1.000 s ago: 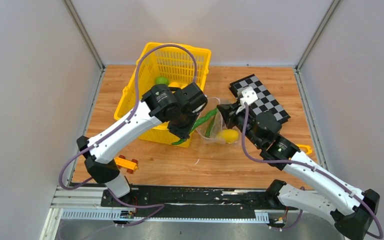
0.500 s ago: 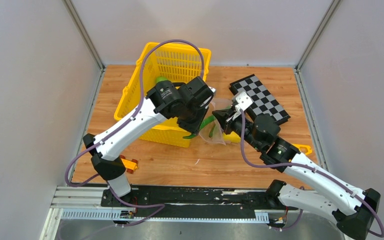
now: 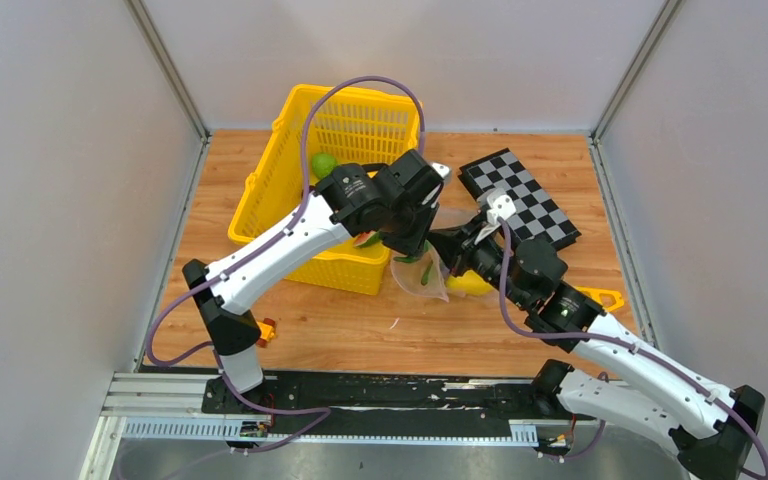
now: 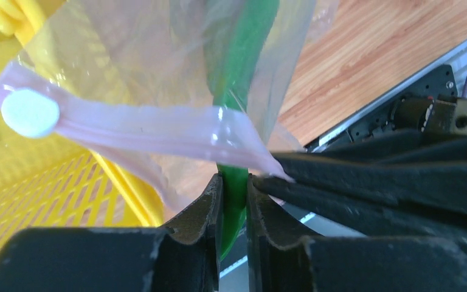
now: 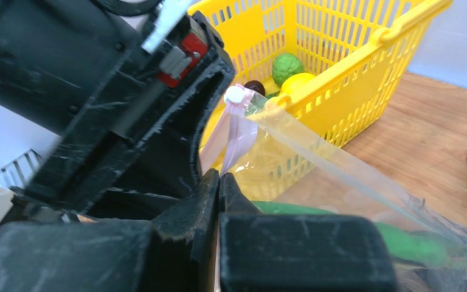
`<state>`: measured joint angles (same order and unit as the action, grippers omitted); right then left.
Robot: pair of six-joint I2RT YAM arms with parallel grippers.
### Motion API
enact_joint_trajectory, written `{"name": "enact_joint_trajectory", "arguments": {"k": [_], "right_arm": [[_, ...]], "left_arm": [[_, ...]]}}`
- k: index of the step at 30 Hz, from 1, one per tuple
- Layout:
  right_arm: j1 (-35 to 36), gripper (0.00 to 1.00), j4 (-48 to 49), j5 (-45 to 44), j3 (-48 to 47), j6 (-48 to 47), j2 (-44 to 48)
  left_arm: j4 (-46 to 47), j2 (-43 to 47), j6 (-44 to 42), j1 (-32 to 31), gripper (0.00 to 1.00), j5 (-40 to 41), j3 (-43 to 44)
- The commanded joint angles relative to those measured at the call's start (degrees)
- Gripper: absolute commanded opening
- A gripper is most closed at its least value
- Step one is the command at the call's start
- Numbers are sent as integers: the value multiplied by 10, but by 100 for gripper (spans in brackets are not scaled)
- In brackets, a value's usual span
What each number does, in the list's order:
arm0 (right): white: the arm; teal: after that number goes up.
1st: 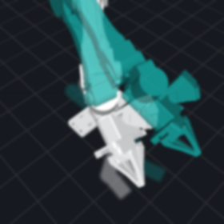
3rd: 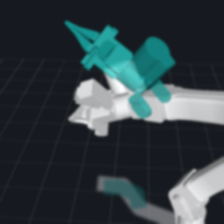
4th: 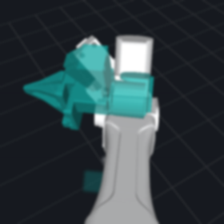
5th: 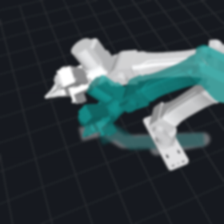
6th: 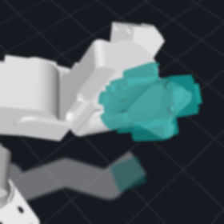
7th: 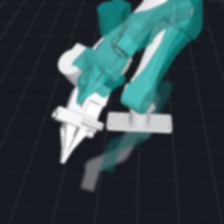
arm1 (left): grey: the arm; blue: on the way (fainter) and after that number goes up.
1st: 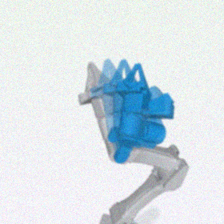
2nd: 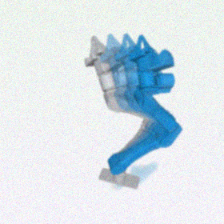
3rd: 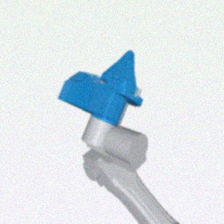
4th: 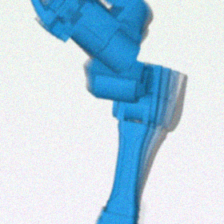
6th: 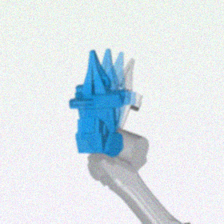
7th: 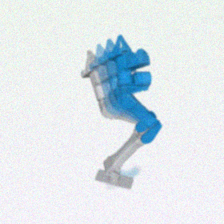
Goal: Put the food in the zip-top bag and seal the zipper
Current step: Place the fake vegetable in the zipper food storage bag.
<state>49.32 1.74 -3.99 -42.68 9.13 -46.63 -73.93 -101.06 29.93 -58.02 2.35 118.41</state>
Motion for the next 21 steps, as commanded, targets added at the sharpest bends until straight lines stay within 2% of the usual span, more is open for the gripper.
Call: {"name": "enact_joint_trajectory", "arguments": {"k": [1,8,13,17,21], "right_arm": [[1,0,53,-32,7,67,24],[-31,0,40,-9,-1,175,34],[-40,0,44,-13,6,198,43],[-43,0,39,-16,8,195,41],[-46,0,25,-40,9,187,42]], "left_arm": [[89,0,2,3,23,27,-15],[185,27,-1,3,22,56,-87],[218,26,1,4,23,59,-120],[213,11,-4,4,30,28,-116],[224,29,-7,4,47,4,-121]]}}
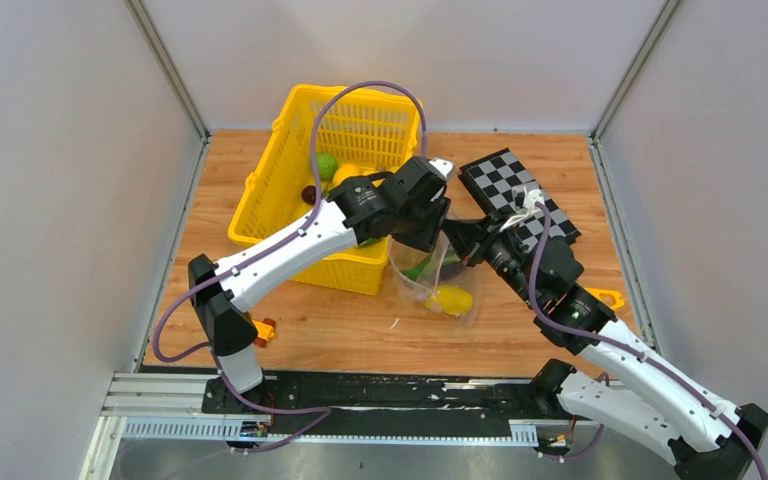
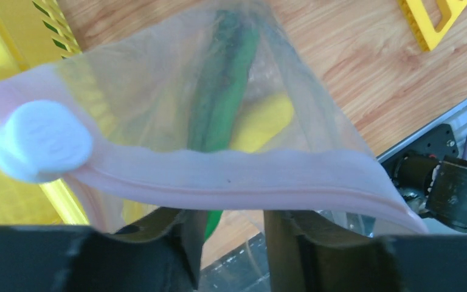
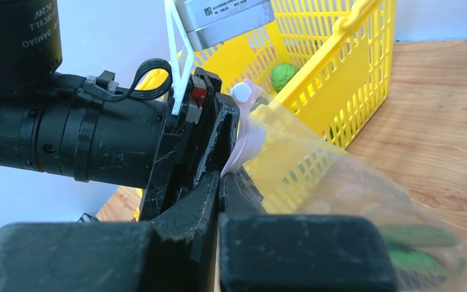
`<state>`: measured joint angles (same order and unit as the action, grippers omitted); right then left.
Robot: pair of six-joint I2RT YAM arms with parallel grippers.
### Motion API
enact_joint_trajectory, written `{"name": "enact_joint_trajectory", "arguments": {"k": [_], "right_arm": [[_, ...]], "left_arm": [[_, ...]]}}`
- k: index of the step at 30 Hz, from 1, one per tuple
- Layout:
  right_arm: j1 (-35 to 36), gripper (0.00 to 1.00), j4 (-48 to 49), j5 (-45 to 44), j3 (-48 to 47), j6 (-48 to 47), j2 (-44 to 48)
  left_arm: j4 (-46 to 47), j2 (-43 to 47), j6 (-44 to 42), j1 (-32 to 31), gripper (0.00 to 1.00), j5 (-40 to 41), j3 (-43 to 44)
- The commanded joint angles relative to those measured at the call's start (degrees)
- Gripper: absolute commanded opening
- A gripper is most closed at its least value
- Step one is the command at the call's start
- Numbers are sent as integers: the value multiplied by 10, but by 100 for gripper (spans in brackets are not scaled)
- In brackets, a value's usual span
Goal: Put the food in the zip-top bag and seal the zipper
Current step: Place the fake vegetable in the zipper food storage bag, then pick up the fake vegetable from the bin.
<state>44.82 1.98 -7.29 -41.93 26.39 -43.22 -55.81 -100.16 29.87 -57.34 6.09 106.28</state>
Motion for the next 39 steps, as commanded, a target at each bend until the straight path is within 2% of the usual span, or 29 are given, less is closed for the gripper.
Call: {"name": "enact_joint_trajectory", "arguments": {"k": [1,9,16,20,26,30,36,39], "right_arm": [[-2,0,21,-13,2,12,8],[-8,0,4,-54,4,-2,9],[-9,0,-6,-70,8,-22,17],[-10,0,-11,-81,8,-31,24],[-10,0,-15,-85,6,-43,27],[-10,0,-12,-73,4,-51,26],[-10,0,-16,-63,-1,-59,27],[-10,0,-15,-62,0,-61,29]], "left_arm": [[45,27,-8,-3,51,-34,-1],[60,93,-34,-3,57,-41,3],[95,163,-48,9,69,10,-64],[95,195,-54,31,70,37,-89],[66,225,-66,74,79,90,-105],[43,238,-66,120,84,98,-117],[24,261,-79,195,99,124,-162],[26,268,-86,232,100,124,-192]]}}
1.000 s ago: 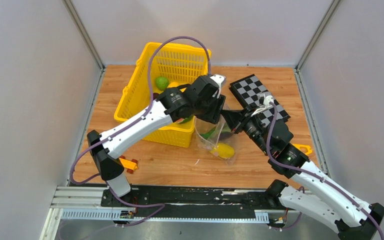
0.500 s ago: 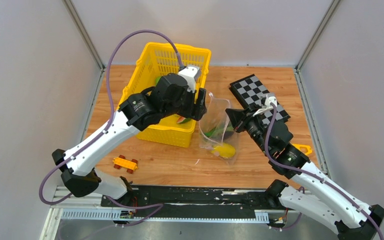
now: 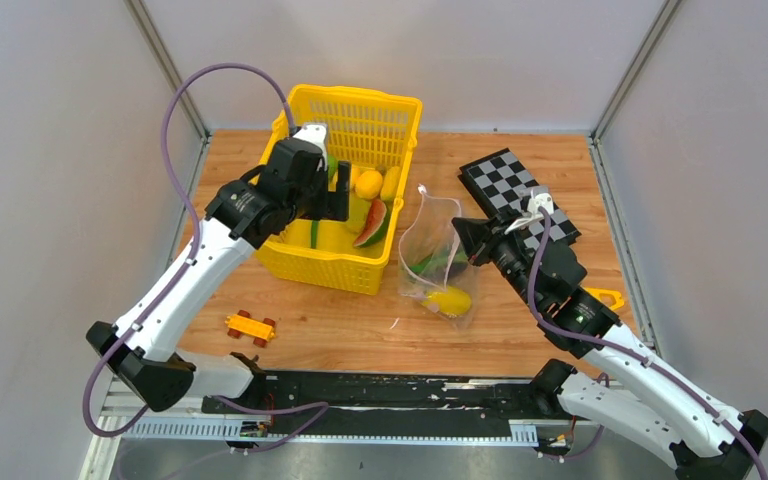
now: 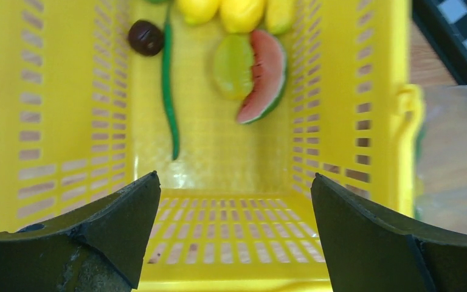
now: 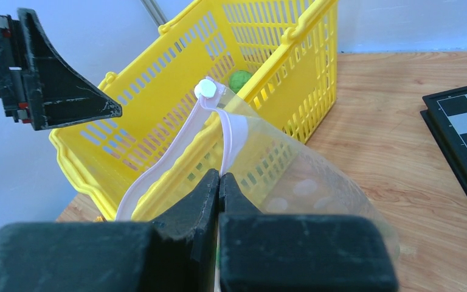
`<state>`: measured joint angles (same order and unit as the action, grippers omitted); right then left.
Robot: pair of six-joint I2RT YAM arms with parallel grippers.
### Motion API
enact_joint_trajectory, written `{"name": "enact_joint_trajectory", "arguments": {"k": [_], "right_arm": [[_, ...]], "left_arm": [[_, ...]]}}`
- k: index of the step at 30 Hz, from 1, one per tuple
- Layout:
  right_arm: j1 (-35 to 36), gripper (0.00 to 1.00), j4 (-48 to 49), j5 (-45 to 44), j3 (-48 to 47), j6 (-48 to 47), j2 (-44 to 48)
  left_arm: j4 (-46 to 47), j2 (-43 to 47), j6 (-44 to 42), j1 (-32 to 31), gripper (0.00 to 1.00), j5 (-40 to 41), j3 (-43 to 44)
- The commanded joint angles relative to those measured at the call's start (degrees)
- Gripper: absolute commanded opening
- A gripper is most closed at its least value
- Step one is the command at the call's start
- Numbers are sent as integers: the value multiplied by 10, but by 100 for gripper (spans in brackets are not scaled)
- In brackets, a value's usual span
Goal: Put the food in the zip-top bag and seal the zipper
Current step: Pick up the fake vegetable from the bin.
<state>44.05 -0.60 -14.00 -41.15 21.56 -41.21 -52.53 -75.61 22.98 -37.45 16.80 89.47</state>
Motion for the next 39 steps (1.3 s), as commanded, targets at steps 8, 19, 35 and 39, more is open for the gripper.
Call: {"name": "enact_joint_trajectory", "arguments": {"k": [8,19,35,39], "right_arm": [[-2,0,13,15,-10,-11,1],[-3,0,11,20,-11,-10,6],[-2,0,15,34,-17,-11,-3],[-2,0,17,34,-17,-10,-6]], "left_arm": [[36,31,4,135,100,-31,-135],[55,-58,-31,224,96,-133,-213],[120,-214,-32,243,78,-138,-176],[131,-225,-27,237,73,-116,-193]]}}
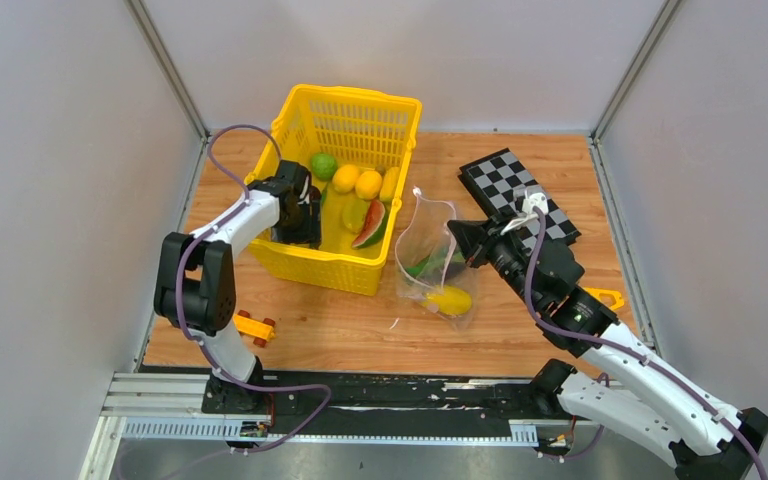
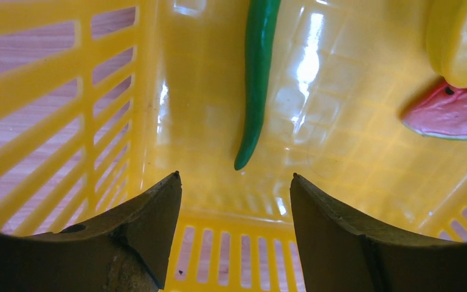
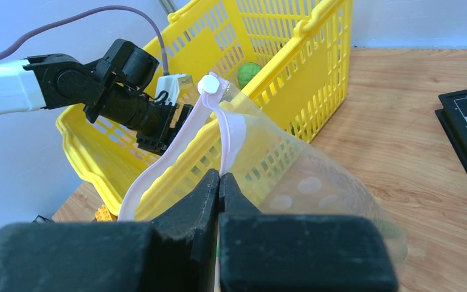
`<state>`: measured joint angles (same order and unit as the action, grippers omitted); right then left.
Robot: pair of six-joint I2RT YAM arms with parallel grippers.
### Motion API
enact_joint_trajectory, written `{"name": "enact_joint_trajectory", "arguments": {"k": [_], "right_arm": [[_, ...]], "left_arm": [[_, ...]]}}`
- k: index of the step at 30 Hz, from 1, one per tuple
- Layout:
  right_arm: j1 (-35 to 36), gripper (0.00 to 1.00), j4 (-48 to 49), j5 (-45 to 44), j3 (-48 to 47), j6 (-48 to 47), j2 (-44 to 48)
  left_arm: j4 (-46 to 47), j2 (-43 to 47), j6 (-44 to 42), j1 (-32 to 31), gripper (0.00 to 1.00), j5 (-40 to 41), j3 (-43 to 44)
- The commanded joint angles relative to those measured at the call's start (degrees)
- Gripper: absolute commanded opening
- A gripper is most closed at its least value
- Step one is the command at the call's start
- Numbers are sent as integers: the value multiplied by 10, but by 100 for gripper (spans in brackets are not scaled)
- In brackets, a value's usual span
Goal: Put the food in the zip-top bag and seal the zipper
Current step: Pick up the fake vegetable from the bin.
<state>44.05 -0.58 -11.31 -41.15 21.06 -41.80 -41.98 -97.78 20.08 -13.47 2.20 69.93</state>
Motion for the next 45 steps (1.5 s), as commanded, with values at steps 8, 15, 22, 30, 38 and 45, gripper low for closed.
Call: {"name": "enact_joint_trajectory", "arguments": {"k": [8,15,22,30,38,45], "right_arm": [[-3,0,17,14,-19,-1,-8],[-2,0,11,9,-16,-3,-1],[-2,0,11,5,-13,-3,4],[-2,0,9,5,-12,-5,7],[-3,0,9,4,-12,-5,6],[-2,0,8,0,-13,-6,6]], "left_arm": [[41,-35,12,-35,61,58,-10],[46,-49,25,-52,46,83,-26],[43,-57,22,-52,28,85,-29],[49,-68,15,-51,19,85,-30],[50,-52,5,-52,0,77,-25],[11,16,-31,-52,0,42,-16]]}}
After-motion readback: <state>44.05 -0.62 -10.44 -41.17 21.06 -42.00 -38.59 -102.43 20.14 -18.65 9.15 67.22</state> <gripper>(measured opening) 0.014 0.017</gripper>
